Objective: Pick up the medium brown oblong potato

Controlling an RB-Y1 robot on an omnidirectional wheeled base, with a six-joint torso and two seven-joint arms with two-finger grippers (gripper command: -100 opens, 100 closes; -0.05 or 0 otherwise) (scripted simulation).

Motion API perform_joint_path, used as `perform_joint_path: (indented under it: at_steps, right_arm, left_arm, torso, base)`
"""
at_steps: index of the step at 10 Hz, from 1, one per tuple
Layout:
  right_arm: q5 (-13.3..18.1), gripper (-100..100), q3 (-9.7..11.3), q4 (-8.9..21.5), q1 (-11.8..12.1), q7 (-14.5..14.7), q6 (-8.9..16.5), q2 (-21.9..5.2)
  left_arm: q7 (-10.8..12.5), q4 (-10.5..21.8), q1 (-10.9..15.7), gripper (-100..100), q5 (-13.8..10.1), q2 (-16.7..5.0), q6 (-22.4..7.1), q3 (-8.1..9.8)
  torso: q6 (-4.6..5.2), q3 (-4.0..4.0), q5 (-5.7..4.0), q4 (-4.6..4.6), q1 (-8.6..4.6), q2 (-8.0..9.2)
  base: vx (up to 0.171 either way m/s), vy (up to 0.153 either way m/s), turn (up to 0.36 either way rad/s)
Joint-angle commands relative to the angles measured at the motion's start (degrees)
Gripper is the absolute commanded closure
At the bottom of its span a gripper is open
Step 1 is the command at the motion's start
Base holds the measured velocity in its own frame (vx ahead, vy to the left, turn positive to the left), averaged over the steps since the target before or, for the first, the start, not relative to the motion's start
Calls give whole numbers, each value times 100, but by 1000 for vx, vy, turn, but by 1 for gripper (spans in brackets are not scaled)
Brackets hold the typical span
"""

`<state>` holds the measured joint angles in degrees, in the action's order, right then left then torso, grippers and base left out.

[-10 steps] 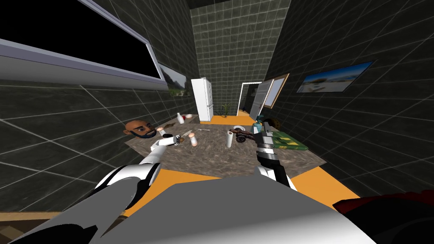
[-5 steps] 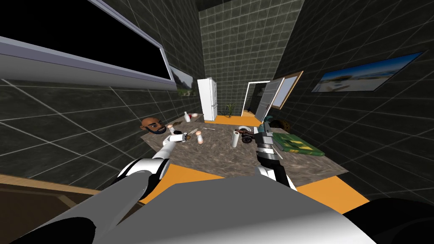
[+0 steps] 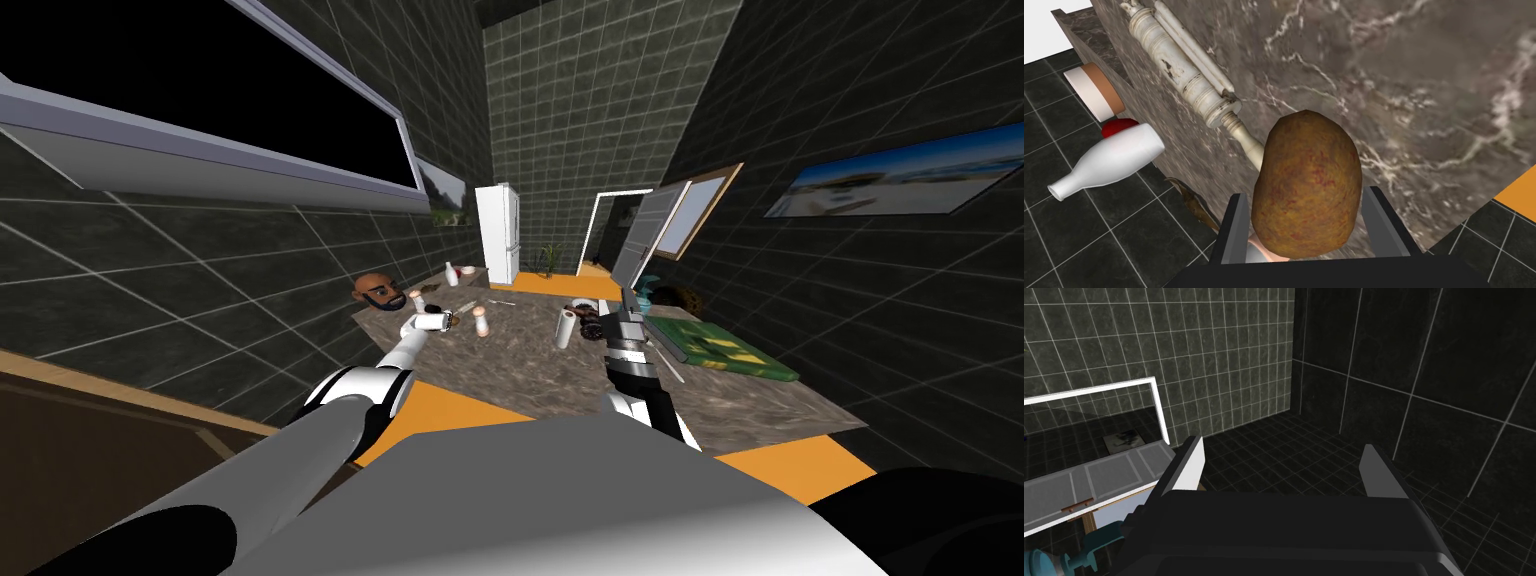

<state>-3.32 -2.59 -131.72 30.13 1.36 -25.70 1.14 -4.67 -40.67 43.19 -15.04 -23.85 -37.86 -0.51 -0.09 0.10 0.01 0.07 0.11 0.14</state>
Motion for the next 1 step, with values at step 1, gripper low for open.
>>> perform_joint_path:
  at_steps: [1]
  right_arm:
    - [0,0,0,0,0,0,0,0]
  left_arm:
    - [0,0,0,0,0,0,0,0]
  torso:
    - [0,0,0,0,0,0]
  base:
    - [0,0,0]
